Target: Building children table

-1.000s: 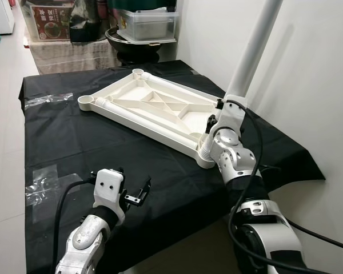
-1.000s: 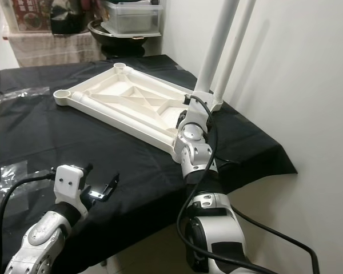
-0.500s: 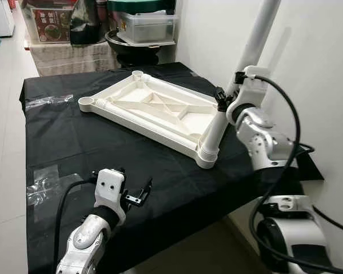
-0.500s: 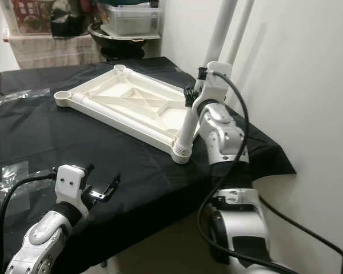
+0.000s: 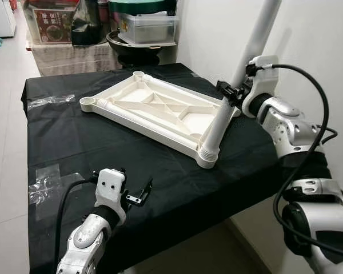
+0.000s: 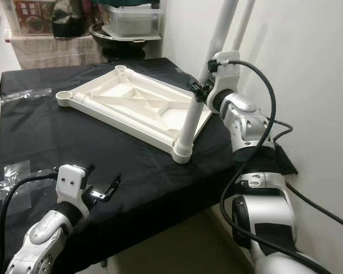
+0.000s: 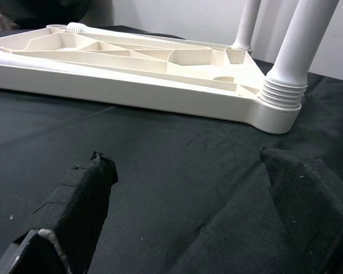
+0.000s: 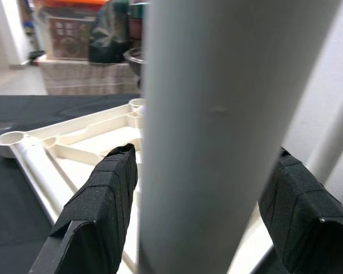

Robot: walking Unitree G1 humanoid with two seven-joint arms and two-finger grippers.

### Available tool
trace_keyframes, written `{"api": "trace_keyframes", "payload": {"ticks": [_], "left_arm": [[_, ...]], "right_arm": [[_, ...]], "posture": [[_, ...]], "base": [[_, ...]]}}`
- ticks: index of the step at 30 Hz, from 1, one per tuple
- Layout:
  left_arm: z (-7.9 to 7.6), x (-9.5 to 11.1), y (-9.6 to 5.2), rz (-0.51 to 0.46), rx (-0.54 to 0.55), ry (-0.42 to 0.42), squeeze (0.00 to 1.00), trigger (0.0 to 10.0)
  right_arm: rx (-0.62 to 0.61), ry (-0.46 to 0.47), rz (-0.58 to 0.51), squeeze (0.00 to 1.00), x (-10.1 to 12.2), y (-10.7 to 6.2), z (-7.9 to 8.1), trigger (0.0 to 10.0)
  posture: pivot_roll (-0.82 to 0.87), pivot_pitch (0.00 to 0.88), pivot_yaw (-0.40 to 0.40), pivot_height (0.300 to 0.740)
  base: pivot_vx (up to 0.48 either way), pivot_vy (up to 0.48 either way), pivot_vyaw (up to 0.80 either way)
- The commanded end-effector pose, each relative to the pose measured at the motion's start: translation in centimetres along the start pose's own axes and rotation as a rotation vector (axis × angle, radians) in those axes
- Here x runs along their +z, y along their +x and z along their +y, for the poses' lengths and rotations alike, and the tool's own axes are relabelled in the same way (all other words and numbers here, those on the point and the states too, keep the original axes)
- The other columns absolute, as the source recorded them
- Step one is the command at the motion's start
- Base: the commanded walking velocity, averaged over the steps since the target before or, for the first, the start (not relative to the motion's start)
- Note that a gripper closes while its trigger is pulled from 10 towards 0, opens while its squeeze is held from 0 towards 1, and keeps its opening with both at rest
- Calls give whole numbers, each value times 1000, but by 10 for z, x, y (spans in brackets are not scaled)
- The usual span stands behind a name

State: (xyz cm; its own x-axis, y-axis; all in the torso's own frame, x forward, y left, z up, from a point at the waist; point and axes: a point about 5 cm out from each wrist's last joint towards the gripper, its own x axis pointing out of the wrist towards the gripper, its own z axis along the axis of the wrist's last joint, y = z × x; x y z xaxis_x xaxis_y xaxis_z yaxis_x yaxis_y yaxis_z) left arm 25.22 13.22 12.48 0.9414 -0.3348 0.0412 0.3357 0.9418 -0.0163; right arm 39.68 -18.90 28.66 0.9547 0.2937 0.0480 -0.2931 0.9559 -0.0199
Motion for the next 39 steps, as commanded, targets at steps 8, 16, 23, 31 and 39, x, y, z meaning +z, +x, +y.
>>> {"api": "trace_keyframes", "payload": {"ticks": [8,16,23,31,39], "left_arm": [[0,1,-1,-3,-6,0,0,10000],[0,1,0,-2,-11,3,0,10000],[-3,0,2,3,-22,0,0,10000],[-1,-1,0,11,-9,5,0,10000],[-5,-4,-1,15,-7,-5,0,10000]], "right_arm": [[58,69,26,0,-7,0,-3,0],[-243,165,112,0,-39,2,-7,0],[-501,280,232,0,-80,3,14,0],[-693,277,324,0,-96,16,58,0],[-677,271,306,0,-85,21,62,0]], "posture": [[79,0,-107,740],[74,0,-98,740],[67,0,-90,740],[78,0,-122,740],[72,0,-126,740]], "base": [[0,0,0],[0,0,0],[0,0,0],[0,0,0],[0,0,0]]}}
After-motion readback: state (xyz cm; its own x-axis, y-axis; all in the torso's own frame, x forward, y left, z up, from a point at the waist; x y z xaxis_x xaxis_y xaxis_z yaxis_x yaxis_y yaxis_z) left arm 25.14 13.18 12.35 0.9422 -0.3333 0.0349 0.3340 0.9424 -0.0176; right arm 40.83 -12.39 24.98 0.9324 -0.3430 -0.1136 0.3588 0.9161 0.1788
